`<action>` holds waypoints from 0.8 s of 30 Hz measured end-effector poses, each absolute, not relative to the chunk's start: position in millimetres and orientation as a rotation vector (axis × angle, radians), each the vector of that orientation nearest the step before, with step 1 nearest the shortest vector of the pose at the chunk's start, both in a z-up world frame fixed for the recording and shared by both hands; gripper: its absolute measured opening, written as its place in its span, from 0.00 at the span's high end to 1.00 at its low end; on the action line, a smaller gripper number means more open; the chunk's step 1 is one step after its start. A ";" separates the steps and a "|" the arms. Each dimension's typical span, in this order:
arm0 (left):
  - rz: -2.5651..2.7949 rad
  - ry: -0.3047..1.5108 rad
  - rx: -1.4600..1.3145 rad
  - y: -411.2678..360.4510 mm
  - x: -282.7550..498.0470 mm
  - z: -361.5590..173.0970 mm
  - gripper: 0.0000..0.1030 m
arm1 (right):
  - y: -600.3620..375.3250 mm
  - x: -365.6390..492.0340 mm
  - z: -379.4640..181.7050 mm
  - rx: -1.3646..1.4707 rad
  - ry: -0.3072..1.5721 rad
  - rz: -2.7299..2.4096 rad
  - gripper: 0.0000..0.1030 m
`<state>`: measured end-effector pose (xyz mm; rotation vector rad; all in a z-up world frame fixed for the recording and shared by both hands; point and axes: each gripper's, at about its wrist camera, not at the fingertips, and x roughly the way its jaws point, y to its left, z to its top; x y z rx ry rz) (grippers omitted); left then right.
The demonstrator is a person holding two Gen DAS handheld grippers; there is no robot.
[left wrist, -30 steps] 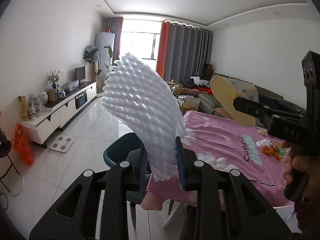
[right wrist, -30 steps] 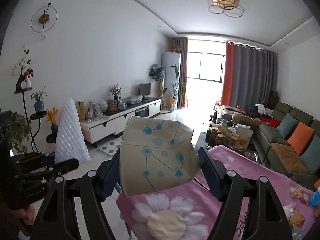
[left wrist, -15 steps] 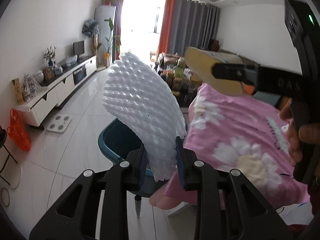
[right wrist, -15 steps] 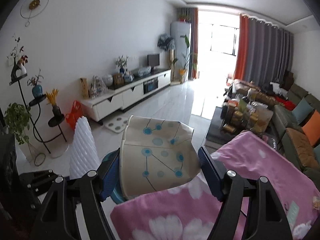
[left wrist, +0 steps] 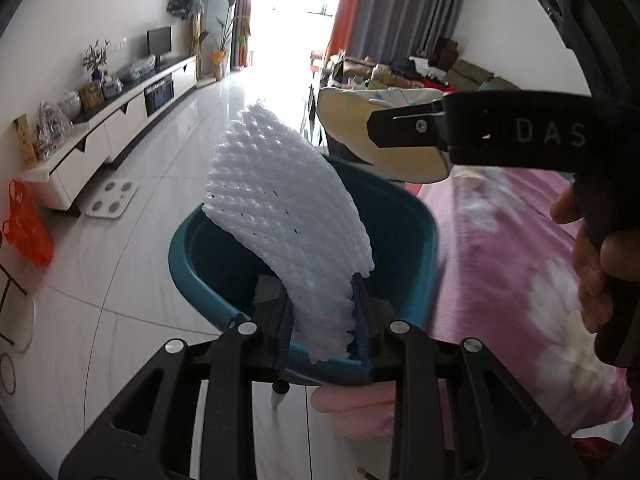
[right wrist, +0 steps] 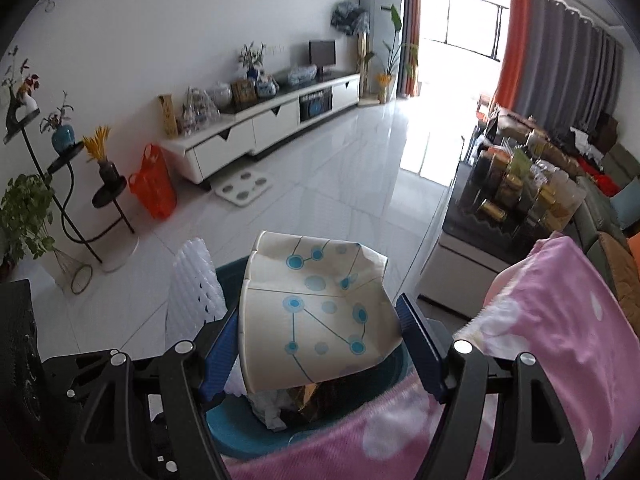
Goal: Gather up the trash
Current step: 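Carry the cup and foam net to the teal bin and open both tools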
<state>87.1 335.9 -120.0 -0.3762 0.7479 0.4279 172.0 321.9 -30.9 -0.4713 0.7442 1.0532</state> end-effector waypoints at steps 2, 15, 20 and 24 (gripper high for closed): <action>0.429 0.768 -0.385 342.4 97.3 -128.6 0.72 | 332.3 174.8 -38.0 -0.485 0.778 1.050 0.30; 0.451 0.788 -0.376 366.2 128.0 -140.4 0.54 | 356.4 185.4 -59.4 -0.538 0.880 1.056 0.29; 0.468 0.784 -0.371 372.7 125.0 -139.6 0.42 | 359.1 183.6 -59.7 -0.543 0.882 1.054 0.25; 0.467 0.773 -0.361 370.3 117.7 -137.7 0.33 | 357.3 183.4 -56.5 -0.549 0.854 1.040 0.16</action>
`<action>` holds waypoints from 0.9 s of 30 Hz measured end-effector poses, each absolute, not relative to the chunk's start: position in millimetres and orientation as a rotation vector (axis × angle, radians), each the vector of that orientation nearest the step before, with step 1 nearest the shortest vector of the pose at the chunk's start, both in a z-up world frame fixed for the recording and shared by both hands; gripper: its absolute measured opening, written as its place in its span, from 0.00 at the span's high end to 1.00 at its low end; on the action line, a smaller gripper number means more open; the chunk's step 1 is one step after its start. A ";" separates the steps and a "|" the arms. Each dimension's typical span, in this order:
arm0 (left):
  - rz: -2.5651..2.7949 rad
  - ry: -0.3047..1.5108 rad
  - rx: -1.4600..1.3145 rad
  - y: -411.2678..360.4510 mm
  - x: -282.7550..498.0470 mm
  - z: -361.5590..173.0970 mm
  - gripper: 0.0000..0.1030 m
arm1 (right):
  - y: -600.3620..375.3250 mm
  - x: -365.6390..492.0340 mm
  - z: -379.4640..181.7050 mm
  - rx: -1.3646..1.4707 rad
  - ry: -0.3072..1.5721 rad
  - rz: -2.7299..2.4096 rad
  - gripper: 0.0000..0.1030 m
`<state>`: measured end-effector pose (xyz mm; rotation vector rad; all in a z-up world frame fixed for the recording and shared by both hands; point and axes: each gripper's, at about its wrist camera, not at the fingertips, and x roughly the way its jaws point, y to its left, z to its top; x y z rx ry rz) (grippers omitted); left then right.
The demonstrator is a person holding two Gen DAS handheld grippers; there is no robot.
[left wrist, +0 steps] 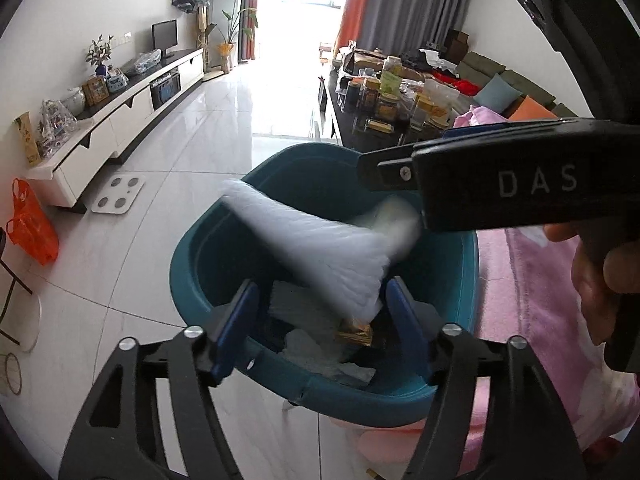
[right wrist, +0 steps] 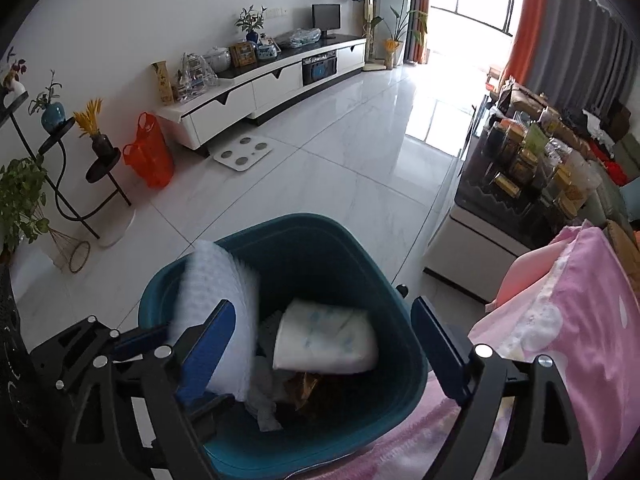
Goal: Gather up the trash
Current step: 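Carry the cup and foam net to the teal bin and open both tools, then move both tools back over the table toward the remaining trash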
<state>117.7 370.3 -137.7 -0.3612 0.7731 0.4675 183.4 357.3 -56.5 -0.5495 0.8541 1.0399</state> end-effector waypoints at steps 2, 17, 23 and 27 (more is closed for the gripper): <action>0.476 0.770 -0.354 369.5 115.2 -136.6 0.30 | 355.7 183.8 -54.1 -0.543 0.853 1.036 0.16; 0.555 0.696 -0.332 357.9 67.2 -100.6 0.21 | 338.8 178.4 -37.2 -0.539 0.780 1.003 0.15; 0.580 0.649 -0.314 349.1 49.8 -75.3 0.16 | 320.9 174.4 -23.1 -0.525 0.750 0.979 0.14; 0.586 0.611 -0.296 334.7 38.2 -56.6 0.11 | 304.3 171.2 -10.6 -0.516 0.717 0.957 0.10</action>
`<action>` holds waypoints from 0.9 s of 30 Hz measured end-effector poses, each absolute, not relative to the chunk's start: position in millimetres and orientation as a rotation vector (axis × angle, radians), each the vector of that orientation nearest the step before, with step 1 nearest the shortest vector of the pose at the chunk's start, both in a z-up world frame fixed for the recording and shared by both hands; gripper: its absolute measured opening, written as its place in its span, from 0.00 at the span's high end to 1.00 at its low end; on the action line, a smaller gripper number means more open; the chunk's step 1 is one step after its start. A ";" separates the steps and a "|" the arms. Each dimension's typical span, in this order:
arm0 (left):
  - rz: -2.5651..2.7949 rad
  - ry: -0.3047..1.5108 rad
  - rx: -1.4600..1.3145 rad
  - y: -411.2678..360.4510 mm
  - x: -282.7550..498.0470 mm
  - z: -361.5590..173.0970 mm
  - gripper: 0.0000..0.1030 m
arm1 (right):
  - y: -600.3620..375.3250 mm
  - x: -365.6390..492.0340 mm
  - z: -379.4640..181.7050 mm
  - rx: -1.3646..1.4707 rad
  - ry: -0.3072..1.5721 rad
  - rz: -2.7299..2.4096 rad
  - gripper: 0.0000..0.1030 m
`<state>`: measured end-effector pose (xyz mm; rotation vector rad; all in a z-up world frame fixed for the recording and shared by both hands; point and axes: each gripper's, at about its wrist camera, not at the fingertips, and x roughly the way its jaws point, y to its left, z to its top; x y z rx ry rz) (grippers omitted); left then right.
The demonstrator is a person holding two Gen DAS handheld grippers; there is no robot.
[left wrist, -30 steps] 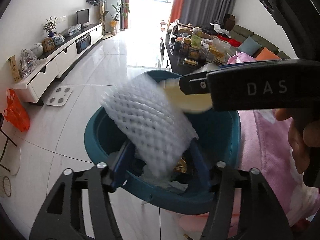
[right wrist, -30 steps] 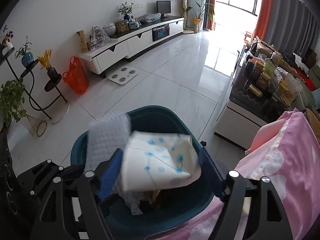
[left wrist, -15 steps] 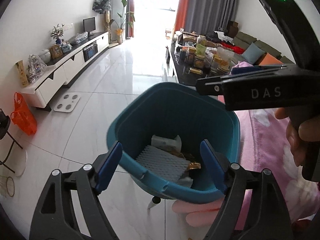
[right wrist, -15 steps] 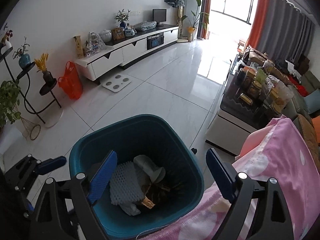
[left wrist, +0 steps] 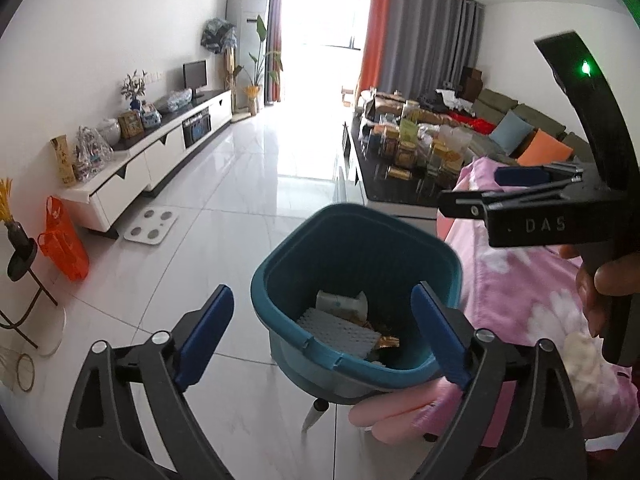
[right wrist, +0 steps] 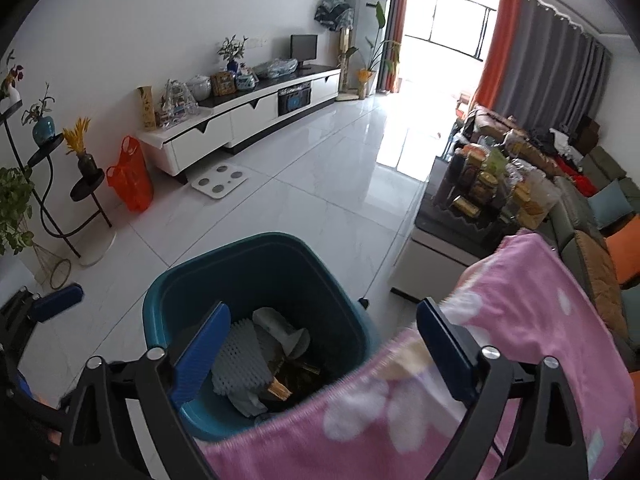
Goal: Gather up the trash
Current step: 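Move both tools back over the table toward the remaining trash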
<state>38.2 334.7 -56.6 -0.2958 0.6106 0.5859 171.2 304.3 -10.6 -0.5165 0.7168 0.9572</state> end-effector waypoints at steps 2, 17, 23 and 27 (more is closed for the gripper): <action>0.584 0.593 -0.286 326.1 32.8 -48.1 0.09 | 292.5 169.6 -3.8 -0.513 0.697 0.944 0.09; 0.467 0.494 -0.211 250.6 32.0 11.6 0.06 | 176.8 177.1 23.5 -0.433 0.633 0.770 0.07; 0.386 0.467 -0.176 212.0 42.0 29.7 0.06 | 120.6 177.1 28.4 -0.381 0.623 0.678 0.07; 0.336 0.450 -0.167 189.0 47.4 37.2 0.05 | 79.5 175.1 28.8 -0.347 0.603 0.623 0.07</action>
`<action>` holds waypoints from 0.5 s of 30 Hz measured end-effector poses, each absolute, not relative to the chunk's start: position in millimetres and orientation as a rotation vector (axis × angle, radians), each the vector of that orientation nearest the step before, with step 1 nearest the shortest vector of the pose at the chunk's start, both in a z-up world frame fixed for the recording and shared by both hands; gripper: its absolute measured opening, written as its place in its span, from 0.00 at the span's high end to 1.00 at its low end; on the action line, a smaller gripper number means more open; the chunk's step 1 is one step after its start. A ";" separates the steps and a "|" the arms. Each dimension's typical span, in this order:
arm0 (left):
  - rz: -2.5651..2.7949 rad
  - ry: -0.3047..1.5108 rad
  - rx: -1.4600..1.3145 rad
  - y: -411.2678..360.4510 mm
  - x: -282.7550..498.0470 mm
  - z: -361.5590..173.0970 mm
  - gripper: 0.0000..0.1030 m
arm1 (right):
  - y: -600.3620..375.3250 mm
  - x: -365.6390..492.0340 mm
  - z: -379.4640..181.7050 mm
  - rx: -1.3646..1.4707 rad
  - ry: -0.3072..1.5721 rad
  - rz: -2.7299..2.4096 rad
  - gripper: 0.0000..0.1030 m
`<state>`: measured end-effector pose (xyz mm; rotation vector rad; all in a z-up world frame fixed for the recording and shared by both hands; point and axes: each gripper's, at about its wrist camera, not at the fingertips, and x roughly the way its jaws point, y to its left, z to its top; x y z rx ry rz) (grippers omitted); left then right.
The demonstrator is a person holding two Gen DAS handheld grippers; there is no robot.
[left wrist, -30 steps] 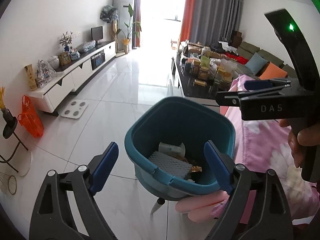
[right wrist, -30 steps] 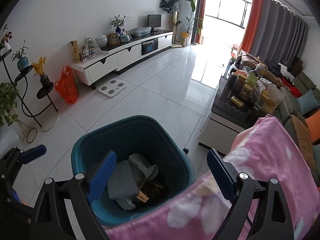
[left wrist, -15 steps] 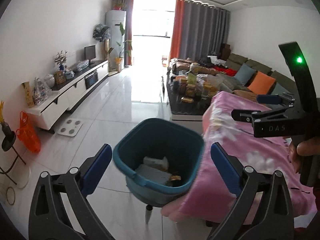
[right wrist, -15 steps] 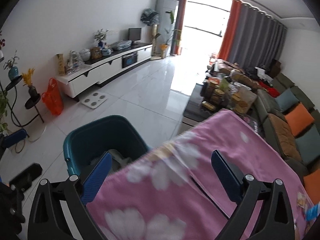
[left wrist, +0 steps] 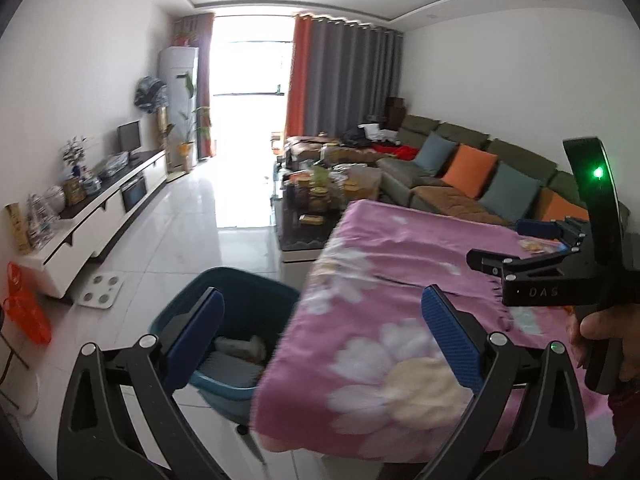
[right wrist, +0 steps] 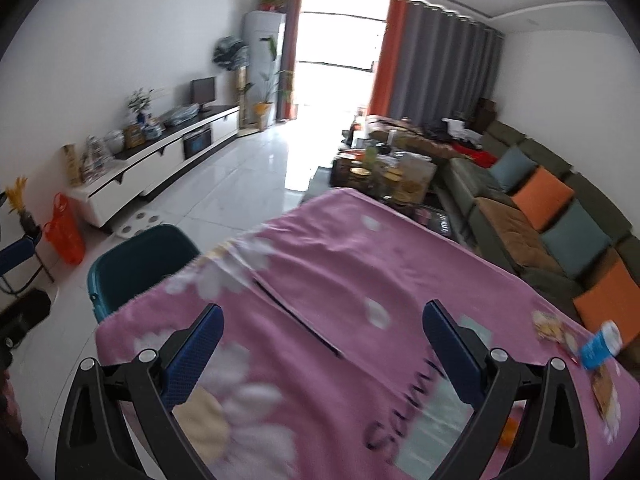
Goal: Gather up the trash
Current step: 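Move both tools back over the table toward the remaining trash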
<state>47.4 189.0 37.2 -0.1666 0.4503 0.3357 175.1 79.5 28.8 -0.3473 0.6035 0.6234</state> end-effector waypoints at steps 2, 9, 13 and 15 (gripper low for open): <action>0.307 0.442 -0.163 175.8 49.3 40.2 0.05 | 60.5 172.8 28.2 -0.328 0.599 0.596 0.07; 0.221 0.412 -0.148 132.6 51.9 45.9 0.05 | -8.6 151.0 25.4 -0.260 0.535 0.498 0.07; 0.186 0.389 -0.127 103.6 51.5 46.7 0.05 | -48.2 129.9 21.9 -0.214 0.498 0.442 0.07; 0.171 0.374 -0.118 88.3 52.1 47.0 0.05 | -70.8 116.2 18.1 -0.194 0.479 0.392 0.07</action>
